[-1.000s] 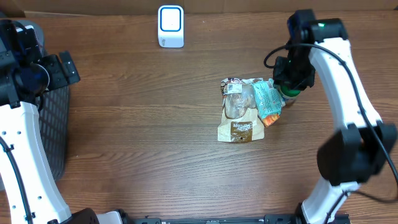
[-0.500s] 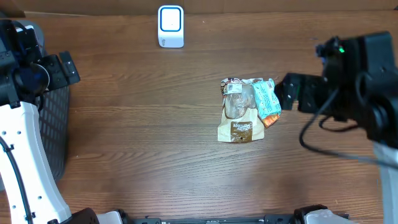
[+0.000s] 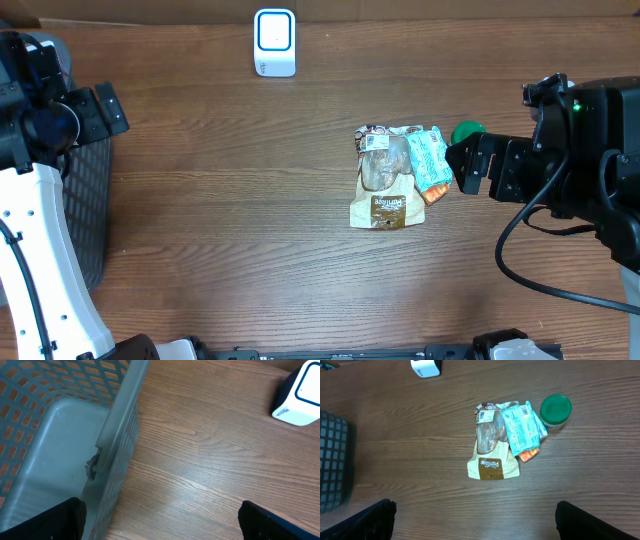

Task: Scan the item barcode

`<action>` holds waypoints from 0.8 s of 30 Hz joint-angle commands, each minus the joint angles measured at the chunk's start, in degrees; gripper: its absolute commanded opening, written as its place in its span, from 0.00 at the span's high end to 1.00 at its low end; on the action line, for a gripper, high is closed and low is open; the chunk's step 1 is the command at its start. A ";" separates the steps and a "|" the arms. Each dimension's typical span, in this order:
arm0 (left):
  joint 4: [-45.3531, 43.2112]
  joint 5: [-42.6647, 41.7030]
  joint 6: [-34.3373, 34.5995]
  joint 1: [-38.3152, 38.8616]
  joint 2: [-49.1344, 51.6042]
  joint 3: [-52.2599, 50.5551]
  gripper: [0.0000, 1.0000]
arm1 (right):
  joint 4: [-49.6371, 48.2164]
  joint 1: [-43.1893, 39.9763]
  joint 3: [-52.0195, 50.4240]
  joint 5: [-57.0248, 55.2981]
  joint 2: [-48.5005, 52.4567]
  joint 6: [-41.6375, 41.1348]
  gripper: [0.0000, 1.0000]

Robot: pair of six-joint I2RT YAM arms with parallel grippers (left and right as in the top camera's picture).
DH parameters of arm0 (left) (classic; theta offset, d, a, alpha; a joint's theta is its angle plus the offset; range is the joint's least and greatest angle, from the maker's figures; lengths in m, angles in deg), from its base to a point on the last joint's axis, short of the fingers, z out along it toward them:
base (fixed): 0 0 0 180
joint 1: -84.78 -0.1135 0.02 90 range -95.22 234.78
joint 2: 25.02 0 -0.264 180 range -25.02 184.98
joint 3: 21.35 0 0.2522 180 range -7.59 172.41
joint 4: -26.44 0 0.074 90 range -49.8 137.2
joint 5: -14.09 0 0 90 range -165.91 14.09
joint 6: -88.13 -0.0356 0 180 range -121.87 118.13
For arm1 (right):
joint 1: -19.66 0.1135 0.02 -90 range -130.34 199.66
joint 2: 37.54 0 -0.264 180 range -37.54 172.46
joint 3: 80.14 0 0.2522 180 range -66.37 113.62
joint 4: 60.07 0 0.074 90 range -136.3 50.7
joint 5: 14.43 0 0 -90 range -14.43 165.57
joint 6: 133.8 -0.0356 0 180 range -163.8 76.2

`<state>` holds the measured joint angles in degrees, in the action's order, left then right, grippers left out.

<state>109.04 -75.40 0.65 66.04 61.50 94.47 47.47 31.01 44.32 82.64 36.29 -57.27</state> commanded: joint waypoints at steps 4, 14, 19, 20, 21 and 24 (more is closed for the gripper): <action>-0.04 0.04 -1.27 0.02 0.04 1.18 0.00 | -1.14 0.31 0.24 -1.99 -0.33 0.48 0.00; -0.04 0.04 -1.27 0.02 0.04 1.18 0.00 | -20.26 0.15 -17.46 -2.32 -11.23 8.52 0.00; -0.04 0.04 -1.27 0.02 0.04 1.18 0.01 | -36.74 0.15 -33.27 -2.51 -21.86 12.70 0.00; -0.04 0.04 -1.27 0.02 0.04 1.18 0.00 | -41.31 0.15 -37.83 -2.49 -24.76 13.64 0.00; -0.04 0.04 -1.27 0.02 0.04 1.18 0.01 | -47.63 0.15 -44.46 -2.56 -29.11 14.03 0.00; -0.04 0.04 -1.27 0.02 0.04 1.18 0.01 | -56.28 0.15 -54.51 -3.54 -35.60 14.01 0.00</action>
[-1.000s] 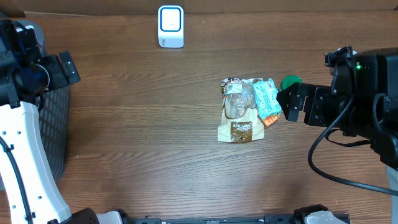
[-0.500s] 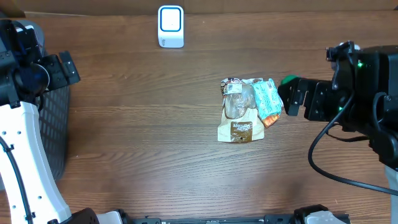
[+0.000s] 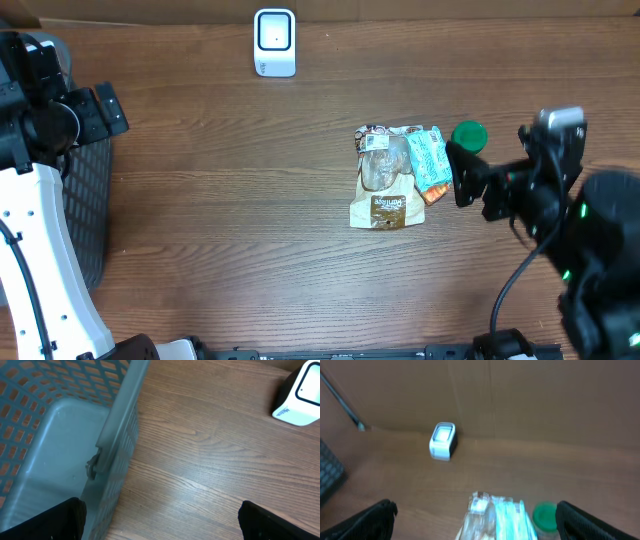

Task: Scan the item barcode

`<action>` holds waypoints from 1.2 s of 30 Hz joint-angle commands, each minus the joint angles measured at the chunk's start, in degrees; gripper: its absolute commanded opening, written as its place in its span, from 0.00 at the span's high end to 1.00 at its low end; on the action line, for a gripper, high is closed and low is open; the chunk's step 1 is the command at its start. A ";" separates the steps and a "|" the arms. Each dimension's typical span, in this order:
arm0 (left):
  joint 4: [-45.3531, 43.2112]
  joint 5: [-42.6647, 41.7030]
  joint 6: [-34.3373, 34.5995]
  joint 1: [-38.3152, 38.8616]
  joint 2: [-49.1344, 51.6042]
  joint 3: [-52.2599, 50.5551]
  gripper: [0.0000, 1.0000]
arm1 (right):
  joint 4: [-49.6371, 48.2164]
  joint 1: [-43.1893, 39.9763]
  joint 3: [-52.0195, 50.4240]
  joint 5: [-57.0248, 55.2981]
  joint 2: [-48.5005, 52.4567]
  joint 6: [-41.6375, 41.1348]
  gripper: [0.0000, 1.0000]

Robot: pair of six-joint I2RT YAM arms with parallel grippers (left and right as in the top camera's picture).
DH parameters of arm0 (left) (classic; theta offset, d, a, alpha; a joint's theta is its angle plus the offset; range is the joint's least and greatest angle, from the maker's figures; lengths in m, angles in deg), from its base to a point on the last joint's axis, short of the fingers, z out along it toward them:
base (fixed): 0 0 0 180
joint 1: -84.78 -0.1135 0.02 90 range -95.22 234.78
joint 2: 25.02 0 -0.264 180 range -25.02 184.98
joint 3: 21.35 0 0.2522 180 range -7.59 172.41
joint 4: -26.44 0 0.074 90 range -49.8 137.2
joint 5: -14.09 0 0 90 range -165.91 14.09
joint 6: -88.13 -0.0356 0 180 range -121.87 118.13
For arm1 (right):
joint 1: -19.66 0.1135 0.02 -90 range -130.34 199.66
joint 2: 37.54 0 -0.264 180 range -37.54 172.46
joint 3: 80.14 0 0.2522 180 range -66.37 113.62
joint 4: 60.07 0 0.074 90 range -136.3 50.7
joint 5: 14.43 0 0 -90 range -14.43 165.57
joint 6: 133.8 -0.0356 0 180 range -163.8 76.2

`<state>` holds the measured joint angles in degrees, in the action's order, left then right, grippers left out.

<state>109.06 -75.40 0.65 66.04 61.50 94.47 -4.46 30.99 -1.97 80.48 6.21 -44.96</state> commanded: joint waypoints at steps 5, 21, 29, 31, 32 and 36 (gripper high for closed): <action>-0.07 0.04 -1.27 0.02 0.04 1.18 0.00 | -16.61 0.15 -24.15 -2.69 -15.17 1.68 0.00; -0.07 0.04 -1.27 0.02 0.07 1.18 0.01 | -35.76 0.17 -56.26 -2.67 -36.52 1.66 0.00; -0.07 0.04 -1.27 0.02 0.04 1.18 0.00 | -37.07 0.20 -63.91 -2.27 -43.63 1.62 0.00; -0.07 0.04 -1.27 0.02 0.04 1.18 0.00 | -37.29 0.22 -63.93 -2.32 -43.60 1.66 0.00; -0.07 0.04 -1.27 0.02 0.04 1.18 0.00 | -37.20 0.24 -63.93 -2.29 -43.60 1.64 0.00; -0.07 0.04 -1.27 0.02 0.04 1.18 0.01 | -37.27 0.22 -63.93 -2.27 -43.60 1.22 0.00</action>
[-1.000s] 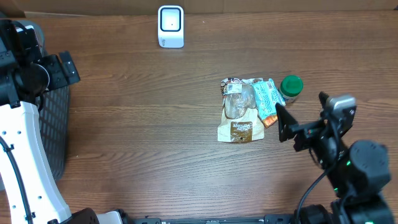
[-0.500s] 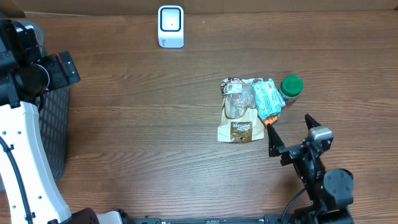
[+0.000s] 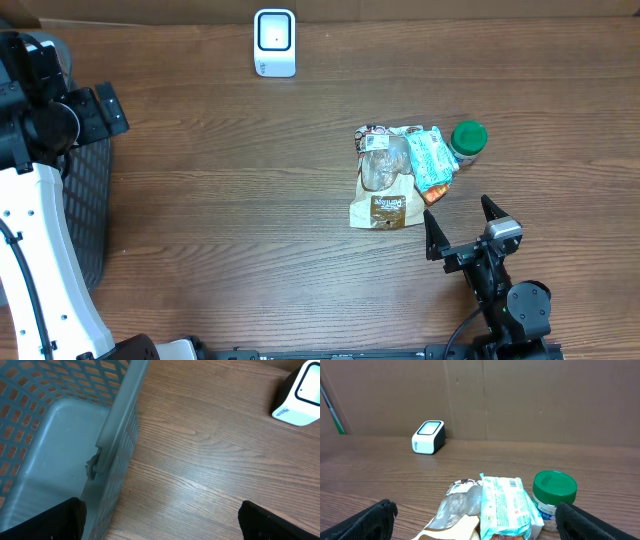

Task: Scan the item barcode

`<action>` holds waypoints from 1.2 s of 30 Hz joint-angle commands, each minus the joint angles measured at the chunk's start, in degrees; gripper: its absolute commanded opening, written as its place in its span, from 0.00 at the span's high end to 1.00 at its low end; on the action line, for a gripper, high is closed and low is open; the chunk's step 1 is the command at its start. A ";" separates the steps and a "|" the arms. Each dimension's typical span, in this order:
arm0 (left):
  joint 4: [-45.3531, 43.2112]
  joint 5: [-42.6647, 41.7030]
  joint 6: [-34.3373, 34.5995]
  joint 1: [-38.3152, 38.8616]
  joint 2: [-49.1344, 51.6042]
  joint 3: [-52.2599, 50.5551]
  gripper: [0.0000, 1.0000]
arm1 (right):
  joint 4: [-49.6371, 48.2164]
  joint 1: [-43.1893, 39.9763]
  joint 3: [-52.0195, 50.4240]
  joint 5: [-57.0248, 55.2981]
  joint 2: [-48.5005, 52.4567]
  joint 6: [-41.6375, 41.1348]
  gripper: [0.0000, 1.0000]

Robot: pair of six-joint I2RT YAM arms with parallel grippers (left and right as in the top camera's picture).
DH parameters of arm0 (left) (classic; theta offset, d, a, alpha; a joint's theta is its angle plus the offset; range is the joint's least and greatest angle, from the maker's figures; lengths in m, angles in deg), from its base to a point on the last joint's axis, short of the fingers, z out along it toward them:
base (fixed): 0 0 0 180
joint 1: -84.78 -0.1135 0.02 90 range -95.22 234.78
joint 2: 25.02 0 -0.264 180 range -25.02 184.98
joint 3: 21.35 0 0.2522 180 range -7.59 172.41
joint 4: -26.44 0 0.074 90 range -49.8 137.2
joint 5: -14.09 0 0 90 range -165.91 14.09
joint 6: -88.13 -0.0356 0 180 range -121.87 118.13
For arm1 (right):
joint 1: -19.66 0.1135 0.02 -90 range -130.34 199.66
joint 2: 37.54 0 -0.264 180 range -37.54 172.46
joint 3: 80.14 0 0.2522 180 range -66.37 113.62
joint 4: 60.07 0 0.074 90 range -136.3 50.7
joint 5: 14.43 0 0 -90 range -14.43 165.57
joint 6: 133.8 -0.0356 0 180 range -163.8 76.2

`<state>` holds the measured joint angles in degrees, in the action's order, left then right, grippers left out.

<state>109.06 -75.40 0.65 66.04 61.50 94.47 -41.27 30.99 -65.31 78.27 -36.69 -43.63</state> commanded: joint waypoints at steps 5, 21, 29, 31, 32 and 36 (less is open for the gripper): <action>-0.07 0.04 -1.27 0.02 0.04 1.18 0.00 | -0.46 0.22 -0.59 -0.07 -0.68 -0.09 0.00; -0.07 0.04 -1.27 0.02 0.04 1.18 0.00 | -0.46 0.22 -0.59 -0.07 -0.68 -0.11 0.00; -0.07 0.04 -1.27 0.02 0.04 1.18 0.01 | -0.46 0.22 -0.59 -0.07 -0.68 -0.09 0.00; -0.09 0.04 -1.27 0.04 -0.31 1.18 0.01 | -0.46 0.22 -0.59 -0.07 -0.68 -0.09 0.00; -0.07 0.04 -1.27 0.09 -0.61 1.18 0.01 | -0.46 0.22 -0.59 -0.07 -0.68 -0.11 0.00; -0.07 0.07 -1.27 2.03 -3.98 1.18 0.01 | -0.46 0.22 -0.59 -0.07 -0.68 -0.11 0.00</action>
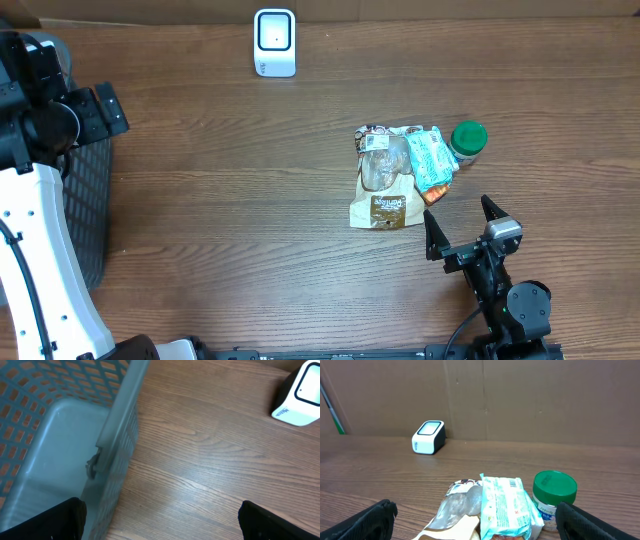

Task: Scan the item barcode

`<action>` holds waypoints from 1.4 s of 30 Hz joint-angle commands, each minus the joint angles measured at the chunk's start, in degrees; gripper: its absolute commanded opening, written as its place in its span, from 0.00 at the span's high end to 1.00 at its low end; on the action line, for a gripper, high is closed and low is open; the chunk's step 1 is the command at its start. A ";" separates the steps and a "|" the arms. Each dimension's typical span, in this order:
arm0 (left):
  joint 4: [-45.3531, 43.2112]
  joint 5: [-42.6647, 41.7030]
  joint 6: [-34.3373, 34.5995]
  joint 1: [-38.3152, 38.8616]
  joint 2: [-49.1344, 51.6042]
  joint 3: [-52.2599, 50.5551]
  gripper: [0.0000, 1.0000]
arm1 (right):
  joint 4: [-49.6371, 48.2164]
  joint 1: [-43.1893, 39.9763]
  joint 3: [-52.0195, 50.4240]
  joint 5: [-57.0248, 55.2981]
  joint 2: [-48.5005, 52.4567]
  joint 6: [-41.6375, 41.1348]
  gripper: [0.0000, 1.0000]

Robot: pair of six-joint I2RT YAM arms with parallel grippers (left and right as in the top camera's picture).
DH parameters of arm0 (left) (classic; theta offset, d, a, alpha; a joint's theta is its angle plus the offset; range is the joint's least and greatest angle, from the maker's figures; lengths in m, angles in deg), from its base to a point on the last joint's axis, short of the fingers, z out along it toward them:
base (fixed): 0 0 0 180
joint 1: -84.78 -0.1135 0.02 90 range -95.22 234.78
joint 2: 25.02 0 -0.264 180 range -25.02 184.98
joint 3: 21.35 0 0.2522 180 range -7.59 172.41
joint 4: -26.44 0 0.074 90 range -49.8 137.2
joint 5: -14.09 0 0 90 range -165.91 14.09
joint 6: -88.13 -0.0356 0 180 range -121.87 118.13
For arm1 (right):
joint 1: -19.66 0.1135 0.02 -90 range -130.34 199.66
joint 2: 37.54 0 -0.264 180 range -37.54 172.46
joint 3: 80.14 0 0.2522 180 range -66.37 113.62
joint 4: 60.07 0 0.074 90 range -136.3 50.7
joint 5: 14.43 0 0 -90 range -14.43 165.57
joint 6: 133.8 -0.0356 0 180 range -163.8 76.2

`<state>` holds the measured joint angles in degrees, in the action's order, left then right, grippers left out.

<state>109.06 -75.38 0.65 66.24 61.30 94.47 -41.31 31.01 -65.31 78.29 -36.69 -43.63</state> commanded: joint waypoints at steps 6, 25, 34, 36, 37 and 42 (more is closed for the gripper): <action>-0.57 3.17 -1.27 8.66 -12.33 0.17 0.01 | -0.42 0.20 -0.59 -0.09 -0.68 -0.11 0.00; -69.61 -14.95 -7.50 12.52 -64.35 -80.04 0.00 | -0.42 0.20 -0.59 -0.09 -0.68 -0.11 0.00; -71.04 -14.95 -15.30 12.70 -78.36 -95.93 0.00 | -0.42 0.20 -0.59 -0.09 -0.68 -0.11 0.00; -71.01 -14.97 -16.81 12.70 -79.95 -97.98 0.01 | -0.42 0.20 -0.59 -0.09 -0.68 -0.11 0.00; -70.97 -14.97 -17.33 12.70 -80.65 -98.73 0.01 | -0.42 0.20 -0.59 -0.09 -0.68 -0.11 0.00; -70.71 -14.95 -19.32 12.74 -83.87 -101.07 0.00 | -0.42 0.20 -0.59 -0.09 -0.68 -0.11 0.00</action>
<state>38.49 -89.89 -15.08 78.72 -20.36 -5.46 -41.38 30.99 -65.31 78.29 -36.80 -43.63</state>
